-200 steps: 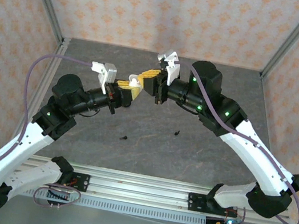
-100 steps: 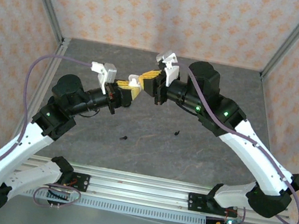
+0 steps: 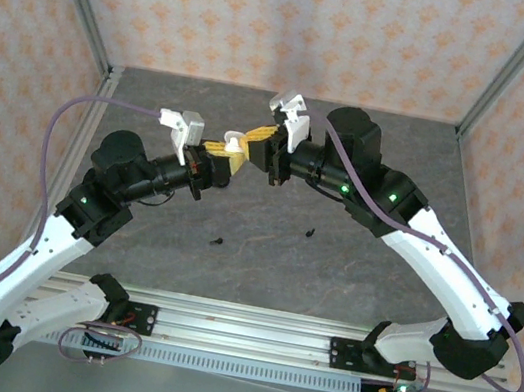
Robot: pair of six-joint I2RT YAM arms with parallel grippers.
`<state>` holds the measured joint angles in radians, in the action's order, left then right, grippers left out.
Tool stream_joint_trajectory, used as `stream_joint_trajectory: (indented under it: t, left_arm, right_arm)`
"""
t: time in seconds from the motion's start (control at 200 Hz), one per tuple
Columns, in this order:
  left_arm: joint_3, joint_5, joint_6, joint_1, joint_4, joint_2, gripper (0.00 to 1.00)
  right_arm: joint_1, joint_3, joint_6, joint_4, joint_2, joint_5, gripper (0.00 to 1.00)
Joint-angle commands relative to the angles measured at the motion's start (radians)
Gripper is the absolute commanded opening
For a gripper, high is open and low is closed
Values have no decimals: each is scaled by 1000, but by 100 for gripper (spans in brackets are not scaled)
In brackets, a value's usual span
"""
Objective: Insert wireless bluetooth earbuds into charging case
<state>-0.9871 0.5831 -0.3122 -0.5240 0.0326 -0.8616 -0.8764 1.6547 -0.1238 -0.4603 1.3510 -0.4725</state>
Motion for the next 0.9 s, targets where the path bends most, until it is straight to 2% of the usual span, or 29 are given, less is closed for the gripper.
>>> stream_joint_trajectory:
  t: [0.0,0.711,0.751,0.896]
  left_arm:
    - [-20,-28,23,-7,-16,19,0]
    - [-25,-37,16,-7,-53,-17,0]
    - [-24,-36,16,-7,-53,-17,0]
    - [-18,-42,17,-7,-57,-17,0]
  right_arm:
    - [-9,-4,21,-15,-5,-37,13]
    - [-9,19,73,-74,37,-39,14]
    - [-9,24,85,-75,43,-47,16]
    - [-9,41,123,-71,48,-52,34]
